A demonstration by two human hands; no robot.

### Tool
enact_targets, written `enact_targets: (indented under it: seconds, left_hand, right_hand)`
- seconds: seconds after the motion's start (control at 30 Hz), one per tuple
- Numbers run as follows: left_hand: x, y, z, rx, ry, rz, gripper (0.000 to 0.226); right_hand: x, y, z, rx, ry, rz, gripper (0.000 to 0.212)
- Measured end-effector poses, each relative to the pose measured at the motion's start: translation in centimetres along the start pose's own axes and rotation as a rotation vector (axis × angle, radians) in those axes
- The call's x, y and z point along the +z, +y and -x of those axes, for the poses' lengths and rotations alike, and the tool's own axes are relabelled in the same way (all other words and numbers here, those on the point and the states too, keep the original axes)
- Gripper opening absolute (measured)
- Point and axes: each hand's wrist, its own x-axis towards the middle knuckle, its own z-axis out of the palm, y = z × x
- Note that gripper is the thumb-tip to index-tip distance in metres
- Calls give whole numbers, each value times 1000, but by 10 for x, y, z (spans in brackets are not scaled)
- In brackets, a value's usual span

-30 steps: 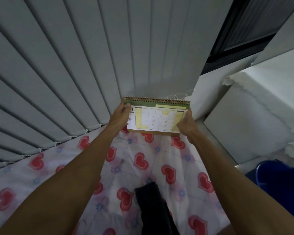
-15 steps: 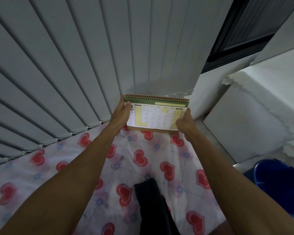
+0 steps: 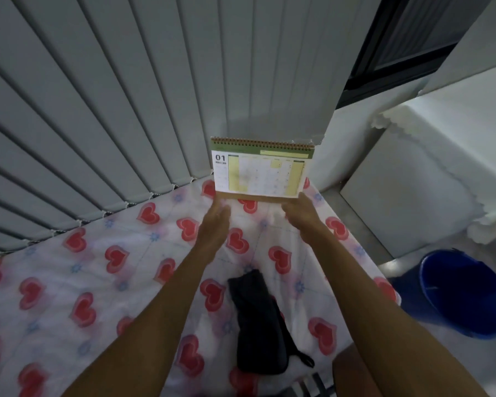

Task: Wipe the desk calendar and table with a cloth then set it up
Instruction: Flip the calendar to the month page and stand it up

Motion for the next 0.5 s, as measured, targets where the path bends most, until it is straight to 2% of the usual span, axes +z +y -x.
enact_targets:
  seconds: [0.13, 0.3, 0.5]
  left_hand:
    - [12, -47, 47, -112, -3, -33, 49]
    - [30, -89, 104, -153, 89, -137, 19]
    - [41, -110, 127, -244, 48, -108, 32]
  right_hand:
    - [11, 21, 54, 80, -120, 80, 55]
    - [38, 62, 107, 160, -256, 191, 55]
    - [55, 96, 145, 210, -218, 422, 48]
